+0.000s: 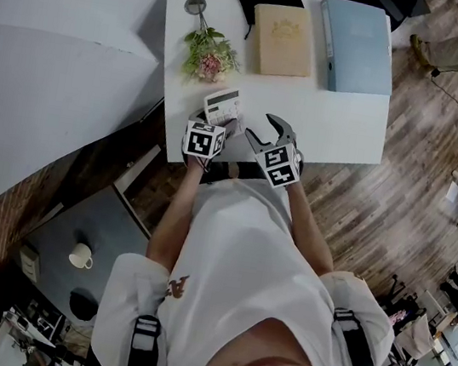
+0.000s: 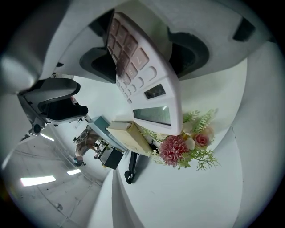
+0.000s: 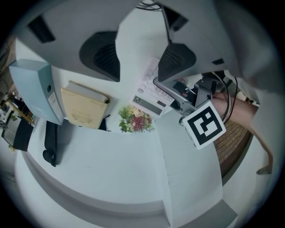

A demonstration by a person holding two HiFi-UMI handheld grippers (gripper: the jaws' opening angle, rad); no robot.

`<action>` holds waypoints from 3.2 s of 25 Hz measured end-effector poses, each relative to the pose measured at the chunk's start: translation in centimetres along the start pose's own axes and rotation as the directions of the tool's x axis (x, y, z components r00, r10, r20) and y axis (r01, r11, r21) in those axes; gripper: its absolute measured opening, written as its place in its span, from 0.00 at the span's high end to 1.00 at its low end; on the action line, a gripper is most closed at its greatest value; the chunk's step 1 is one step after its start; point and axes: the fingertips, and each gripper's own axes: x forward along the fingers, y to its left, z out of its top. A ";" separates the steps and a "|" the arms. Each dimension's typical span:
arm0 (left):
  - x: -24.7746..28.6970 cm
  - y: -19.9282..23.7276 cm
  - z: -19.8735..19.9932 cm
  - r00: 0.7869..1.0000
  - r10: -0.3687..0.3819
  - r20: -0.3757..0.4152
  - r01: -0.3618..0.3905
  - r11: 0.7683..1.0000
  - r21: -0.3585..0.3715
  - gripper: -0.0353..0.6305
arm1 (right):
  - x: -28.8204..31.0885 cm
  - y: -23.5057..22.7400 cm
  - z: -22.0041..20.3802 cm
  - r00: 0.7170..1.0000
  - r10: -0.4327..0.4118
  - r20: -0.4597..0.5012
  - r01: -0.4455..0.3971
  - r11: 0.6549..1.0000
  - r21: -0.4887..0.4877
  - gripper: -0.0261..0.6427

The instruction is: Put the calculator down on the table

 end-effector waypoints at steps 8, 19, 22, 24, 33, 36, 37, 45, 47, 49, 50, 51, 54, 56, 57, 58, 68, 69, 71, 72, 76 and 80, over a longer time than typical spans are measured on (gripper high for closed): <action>-0.2 0.7 -0.2 0.999 0.047 0.011 -0.047 0.999 0.011 0.34 | -0.1 0.2 0.0 1.000 -0.010 0.001 0.010 1.000 -0.003 0.56; 0.1 1.7 -1.0 0.994 0.113 0.011 -0.113 0.993 0.020 0.27 | -0.2 0.2 0.2 1.000 -0.030 0.010 0.030 1.000 -0.010 0.56; -0.1 2.1 -1.1 0.991 0.130 0.017 -0.130 0.991 0.038 0.24 | -0.3 0.2 0.3 0.999 -0.035 0.013 0.035 0.999 -0.009 0.56; -0.1 2.1 -1.2 0.993 0.120 0.021 -0.121 0.992 0.037 0.24 | -0.3 0.2 0.3 0.999 -0.039 0.016 0.039 0.999 -0.009 0.56; -3.4 1.8 1.5 0.983 0.118 0.139 -0.131 0.988 0.087 0.28 | -1.7 -0.8 2.4 0.991 -0.100 0.086 0.101 0.995 -0.017 0.56; -5.6 1.2 3.8 0.969 0.114 0.218 -0.144 0.982 0.125 0.31 | -2.5 -1.2 3.5 0.985 -0.116 0.126 0.119 0.993 -0.014 0.57; -6.2 1.1 4.5 0.964 0.110 0.243 -0.146 0.980 0.138 0.33 | -2.8 -1.3 4.0 0.982 -0.121 0.146 0.124 0.992 -0.009 0.58; -12.1 -1.6 10.6 0.901 0.056 0.431 -0.180 0.951 0.253 0.64 | -6.5 -1.8 9.5 0.931 -0.160 0.327 0.169 0.986 0.000 0.72; -14.0 -2.6 12.5 0.873 0.031 0.487 -0.190 0.941 0.281 0.69 | -7.8 -1.9 11.4 0.911 -0.167 0.378 0.184 0.983 -0.009 0.75; -15.9 -3.6 14.2 0.842 0.007 0.540 -0.205 0.929 0.308 0.74 | -9.2 -1.9 13.1 0.888 -0.172 0.427 0.199 0.980 -0.019 0.79; -16.9 -4.2 15.0 0.826 -0.003 0.564 -0.215 0.923 0.320 0.76 | -9.9 -1.9 13.9 0.876 -0.173 0.450 0.206 0.978 -0.024 0.81; -17.9 -4.6 15.8 0.810 -0.013 0.586 -0.225 0.916 0.331 0.79 | -10.6 -1.8 14.7 0.864 -0.173 0.473 0.212 0.977 -0.029 0.83; -20.7 -5.9 17.8 0.762 -0.037 0.646 -0.258 0.898 0.356 0.87 | -12.6 -1.3 17.1 0.831 -0.171 0.529 0.231 0.972 -0.049 0.87; -22.3 -6.6 18.7 0.734 -0.051 0.677 -0.280 0.886 0.369 0.91 | -13.9 -0.9 18.3 0.809 -0.167 0.564 0.247 0.967 -0.068 0.90; -23.0 -6.9 19.0 0.722 -0.058 0.690 -0.289 0.880 0.376 0.94 | -14.5 -0.7 18.9 0.799 -0.166 0.578 0.256 0.964 -0.077 0.91; -23.6 -7.2 19.2 0.711 -0.066 0.700 -0.296 0.875 0.383 0.94 | -15.0 -0.4 19.4 0.791 -0.166 0.589 0.262 0.962 -0.081 0.92; -26.1 -8.0 18.5 0.679 -0.080 0.730 -0.332 0.854 0.402 0.94 | -15.9 1.1 19.7 0.790 -0.143 0.596 0.234 0.969 -0.078 0.95; -26.2 -7.9 18.4 0.678 -0.078 0.731 -0.332 0.855 0.399 0.94 | -15.9 1.2 19.7 0.790 -0.143 0.596 0.233 0.970 -0.076 0.95; -26.2 -7.8 18.4 0.674 -0.082 0.734 -0.341 0.847 0.408 0.94 | -15.9 1.3 19.8 0.790 -0.145 0.596 0.232 0.970 -0.071 0.95; -26.3 -7.8 18.4 0.673 -0.084 0.735 -0.345 0.843 0.413 0.94 | -15.9 1.4 19.8 0.790 -0.146 0.596 0.232 0.970 -0.070 0.95; -26.9 -7.8 18.3 0.668 -0.089 0.739 -0.352 0.837 0.419 0.94 | -16.2 1.8 20.1 0.787 -0.148 0.599 0.238 0.968 -0.074 0.95; -27.3 -7.6 18.1 0.660 -0.093 0.745 -0.353 0.837 0.417 0.94 | -16.2 2.2 20.3 0.784 -0.146 0.603 0.242 0.967 -0.079 0.95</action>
